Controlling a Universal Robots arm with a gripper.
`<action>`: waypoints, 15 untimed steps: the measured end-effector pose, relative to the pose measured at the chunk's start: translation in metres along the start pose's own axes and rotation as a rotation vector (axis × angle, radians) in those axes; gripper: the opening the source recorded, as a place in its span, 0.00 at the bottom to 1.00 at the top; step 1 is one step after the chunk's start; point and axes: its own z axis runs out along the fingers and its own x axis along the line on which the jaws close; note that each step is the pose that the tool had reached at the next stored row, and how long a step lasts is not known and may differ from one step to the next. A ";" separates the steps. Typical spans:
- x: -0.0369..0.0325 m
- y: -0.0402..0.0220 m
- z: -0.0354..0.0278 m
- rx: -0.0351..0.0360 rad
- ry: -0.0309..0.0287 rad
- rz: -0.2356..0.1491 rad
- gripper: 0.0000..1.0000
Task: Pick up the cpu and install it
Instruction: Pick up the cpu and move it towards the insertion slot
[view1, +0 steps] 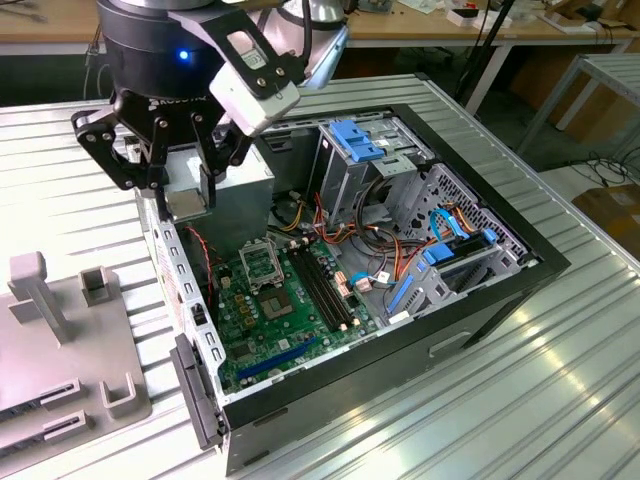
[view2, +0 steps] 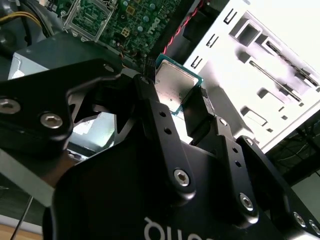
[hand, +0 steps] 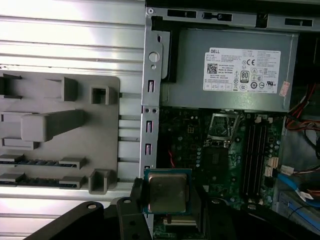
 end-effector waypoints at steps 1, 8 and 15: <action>-0.0039 -0.0002 0.0001 0.0001 0.0000 0.000 0.47; -0.0194 -0.0009 0.0004 0.0002 0.0001 0.000 0.47; -0.0254 -0.0012 0.0008 0.0007 0.0001 0.000 0.47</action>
